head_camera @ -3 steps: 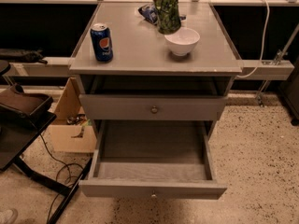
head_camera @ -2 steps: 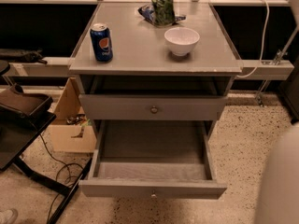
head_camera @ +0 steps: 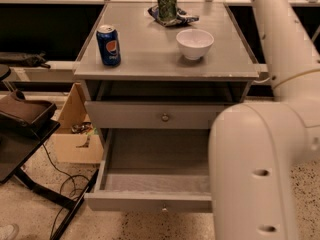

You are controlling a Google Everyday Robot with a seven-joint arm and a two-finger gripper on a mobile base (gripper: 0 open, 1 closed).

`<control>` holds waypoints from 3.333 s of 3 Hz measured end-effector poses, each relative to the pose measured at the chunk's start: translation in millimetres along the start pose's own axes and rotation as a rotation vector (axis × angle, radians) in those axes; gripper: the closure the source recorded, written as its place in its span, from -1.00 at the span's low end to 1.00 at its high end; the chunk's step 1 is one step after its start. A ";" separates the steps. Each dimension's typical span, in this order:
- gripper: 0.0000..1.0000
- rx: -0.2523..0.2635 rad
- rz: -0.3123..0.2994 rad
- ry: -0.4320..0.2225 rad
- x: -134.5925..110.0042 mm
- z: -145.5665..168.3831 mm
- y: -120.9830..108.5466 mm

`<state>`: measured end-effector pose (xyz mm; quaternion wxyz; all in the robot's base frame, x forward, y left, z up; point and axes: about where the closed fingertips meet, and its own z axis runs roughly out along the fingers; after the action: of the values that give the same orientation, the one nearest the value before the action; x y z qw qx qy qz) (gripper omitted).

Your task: Pick green can from middle drawer and place on counter

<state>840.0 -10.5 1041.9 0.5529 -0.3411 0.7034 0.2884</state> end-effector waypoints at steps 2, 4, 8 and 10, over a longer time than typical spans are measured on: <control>1.00 0.114 0.022 -0.034 45.7 93.9 -49.7; 1.00 0.211 0.012 -0.094 52.9 139.7 -68.5; 0.07 0.232 0.224 -0.052 83.1 165.2 -67.7; -0.98 0.231 0.223 -0.053 83.1 165.4 -67.6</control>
Offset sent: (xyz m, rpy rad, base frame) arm 0.1792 0.0458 -0.0678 0.0133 -0.0279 -0.1331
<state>977.1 65.0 922.2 0.5713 -0.1873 0.7507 0.2739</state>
